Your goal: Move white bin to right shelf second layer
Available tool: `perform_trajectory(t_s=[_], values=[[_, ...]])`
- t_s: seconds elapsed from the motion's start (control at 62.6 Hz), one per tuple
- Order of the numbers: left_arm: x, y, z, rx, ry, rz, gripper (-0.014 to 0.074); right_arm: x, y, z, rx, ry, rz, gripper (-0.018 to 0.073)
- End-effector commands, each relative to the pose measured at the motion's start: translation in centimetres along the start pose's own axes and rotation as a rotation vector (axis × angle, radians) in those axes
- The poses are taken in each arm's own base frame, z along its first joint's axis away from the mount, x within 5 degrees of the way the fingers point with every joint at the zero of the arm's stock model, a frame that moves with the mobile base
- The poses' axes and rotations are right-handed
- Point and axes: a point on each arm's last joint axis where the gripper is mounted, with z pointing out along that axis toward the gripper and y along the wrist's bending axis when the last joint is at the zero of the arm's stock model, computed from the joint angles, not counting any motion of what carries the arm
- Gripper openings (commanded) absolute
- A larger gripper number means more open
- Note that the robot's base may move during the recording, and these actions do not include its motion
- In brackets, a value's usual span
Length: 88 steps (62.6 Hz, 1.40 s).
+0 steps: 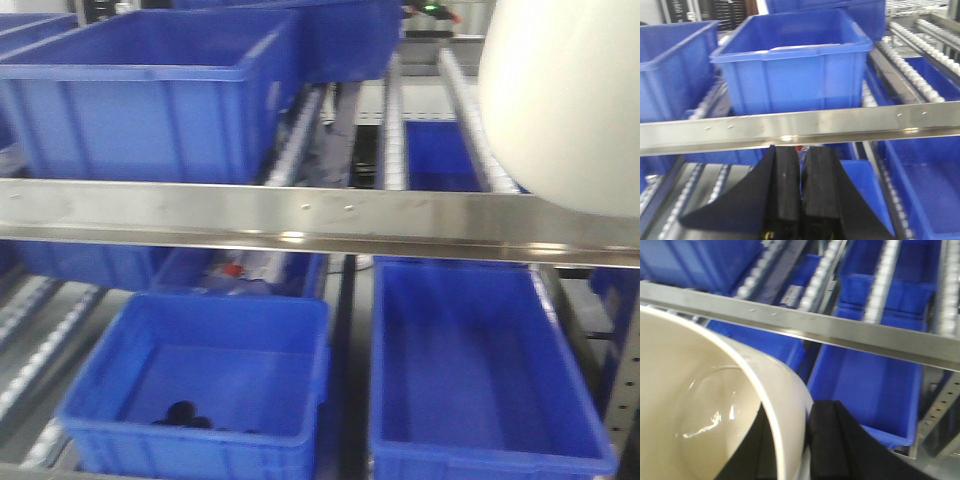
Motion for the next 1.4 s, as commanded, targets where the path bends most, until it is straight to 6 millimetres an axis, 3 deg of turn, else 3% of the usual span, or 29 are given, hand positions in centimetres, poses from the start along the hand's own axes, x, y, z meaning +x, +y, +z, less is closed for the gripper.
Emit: perform_trajectory(t_s=[0.0, 1.389], values=[[0.40, -0.01, 0.03, -0.006, -0.062, 0.002, 0.0085, -1.82, 0.30, -0.64, -0.032, -0.130, -0.004, 0.0053], [0.40, -0.01, 0.03, -0.006, -0.062, 0.002, 0.0085, -1.82, 0.30, -0.64, -0.032, -0.130, -0.004, 0.0053]])
